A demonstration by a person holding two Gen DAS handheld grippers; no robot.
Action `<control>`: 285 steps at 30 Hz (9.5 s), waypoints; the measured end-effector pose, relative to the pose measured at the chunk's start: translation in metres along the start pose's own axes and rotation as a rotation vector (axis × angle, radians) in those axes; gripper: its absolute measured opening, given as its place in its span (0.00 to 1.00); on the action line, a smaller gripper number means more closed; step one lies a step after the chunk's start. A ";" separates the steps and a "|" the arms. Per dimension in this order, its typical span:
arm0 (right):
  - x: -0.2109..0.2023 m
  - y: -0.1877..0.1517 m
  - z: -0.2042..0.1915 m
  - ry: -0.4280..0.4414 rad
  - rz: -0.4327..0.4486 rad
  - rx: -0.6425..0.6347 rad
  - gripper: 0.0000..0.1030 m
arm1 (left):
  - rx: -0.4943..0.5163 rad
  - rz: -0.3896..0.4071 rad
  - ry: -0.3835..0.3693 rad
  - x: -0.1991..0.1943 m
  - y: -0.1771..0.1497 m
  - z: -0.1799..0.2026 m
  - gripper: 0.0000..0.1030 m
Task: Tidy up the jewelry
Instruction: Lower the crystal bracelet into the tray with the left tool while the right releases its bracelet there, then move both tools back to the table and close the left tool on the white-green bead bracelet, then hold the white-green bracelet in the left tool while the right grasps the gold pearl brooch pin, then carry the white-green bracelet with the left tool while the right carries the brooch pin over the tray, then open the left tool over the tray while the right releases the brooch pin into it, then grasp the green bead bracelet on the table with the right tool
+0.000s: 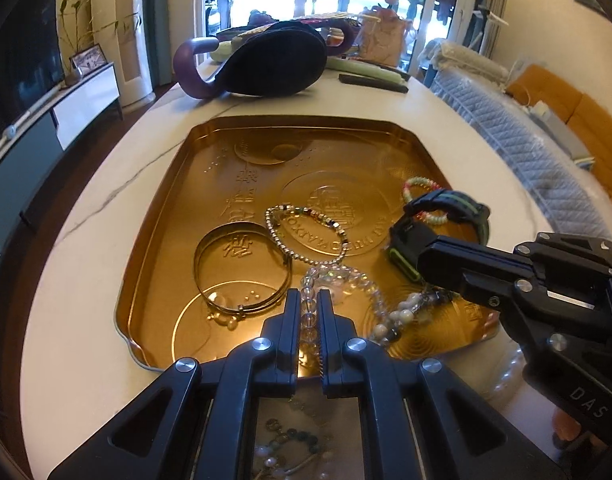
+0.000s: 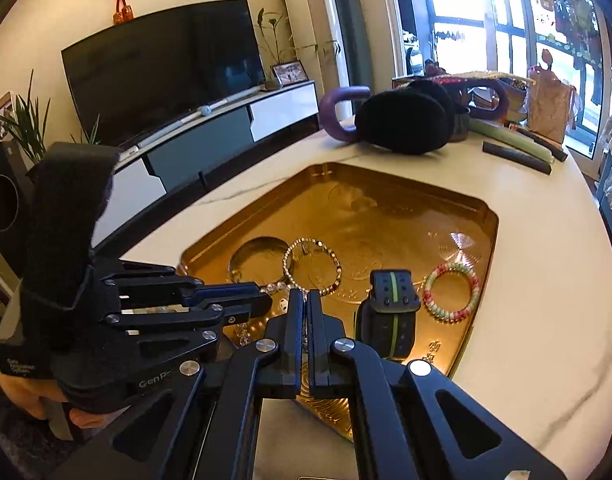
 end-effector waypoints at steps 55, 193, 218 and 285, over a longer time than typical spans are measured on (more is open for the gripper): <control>-0.036 -0.081 0.042 -0.067 -0.129 0.006 0.46 | -0.046 0.012 -0.039 -0.057 -0.076 0.009 0.15; 0.032 0.045 0.005 -0.091 0.046 -0.054 0.10 | -0.014 0.166 0.002 -0.023 0.089 -0.063 0.06; 0.007 0.039 -0.003 -0.049 0.086 0.047 0.70 | -0.004 0.165 0.054 -0.053 0.056 -0.054 0.75; -0.034 -0.083 -0.027 0.011 -0.121 -0.196 0.06 | -0.071 0.006 0.044 -0.065 -0.066 -0.048 0.14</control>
Point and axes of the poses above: each gripper's, at about its wrist camera, not at the fingertips, and x roughly the way its jaws point, z to its right, y to its top, the point moved 8 cm from there along x, roughly the way its jaws point, and after that the axes turned 15 degrees about -y, right-handed, at the moved point
